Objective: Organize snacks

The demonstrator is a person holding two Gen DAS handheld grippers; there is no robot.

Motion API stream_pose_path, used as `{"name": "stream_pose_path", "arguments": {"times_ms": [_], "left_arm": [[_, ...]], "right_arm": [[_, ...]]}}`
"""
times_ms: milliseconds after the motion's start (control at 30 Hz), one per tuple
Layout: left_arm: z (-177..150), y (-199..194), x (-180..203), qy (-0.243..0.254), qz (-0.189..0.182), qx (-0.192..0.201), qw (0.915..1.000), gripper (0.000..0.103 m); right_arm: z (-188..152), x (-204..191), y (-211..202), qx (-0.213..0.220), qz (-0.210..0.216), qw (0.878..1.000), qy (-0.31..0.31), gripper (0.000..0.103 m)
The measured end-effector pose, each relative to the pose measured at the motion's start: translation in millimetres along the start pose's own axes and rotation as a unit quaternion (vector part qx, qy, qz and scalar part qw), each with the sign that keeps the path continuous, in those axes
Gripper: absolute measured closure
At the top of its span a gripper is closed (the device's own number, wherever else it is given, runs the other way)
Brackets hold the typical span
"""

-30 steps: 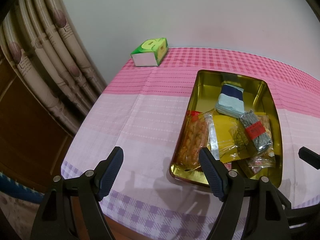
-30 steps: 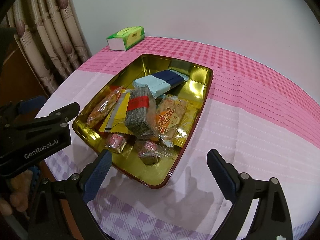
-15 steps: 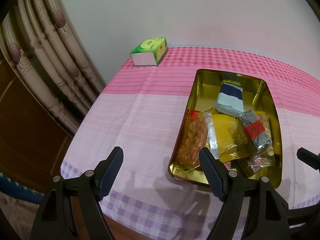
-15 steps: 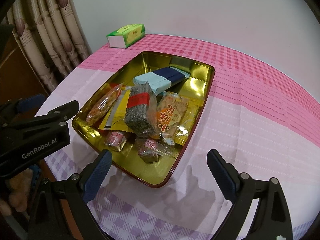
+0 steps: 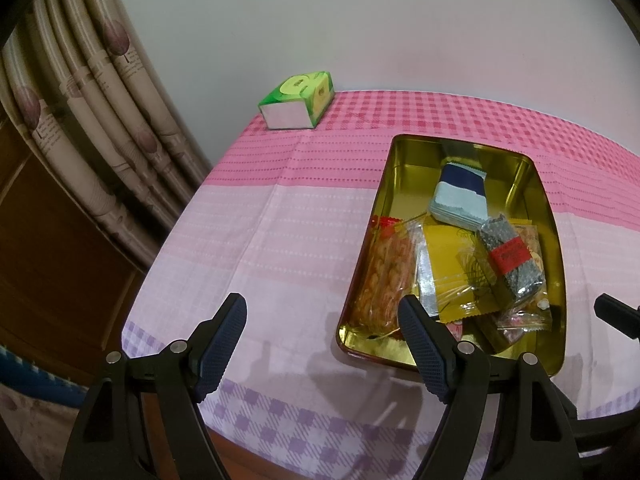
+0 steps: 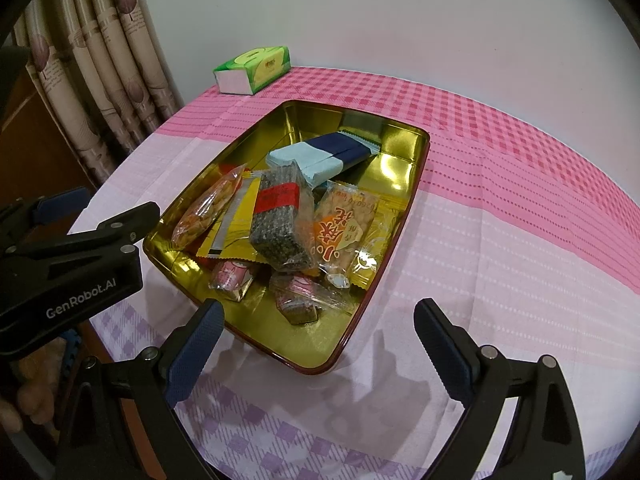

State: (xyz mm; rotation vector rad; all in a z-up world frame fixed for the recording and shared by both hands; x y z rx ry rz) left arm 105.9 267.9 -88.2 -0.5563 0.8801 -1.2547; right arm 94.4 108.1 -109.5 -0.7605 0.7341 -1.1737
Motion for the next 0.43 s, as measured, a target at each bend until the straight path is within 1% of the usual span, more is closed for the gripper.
{"name": "stream_pose_path", "arguments": {"times_ms": [433], "left_arm": [[-0.4,0.2,0.9,0.001,-0.005,0.0,1.0,0.024]], "right_arm": [[-0.6,-0.6,0.4,-0.001,0.0,1.0,0.001,0.008]]}}
Point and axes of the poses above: each gripper's, at about its wrist camera, not at the fingertips, and y roughly the way its jaws point, x to its right, z to its top, the point moved 8 cm from there along y, roughly the way its jaws point, and after that the axes turned 5 degrees about y, right-handed, at the moved point
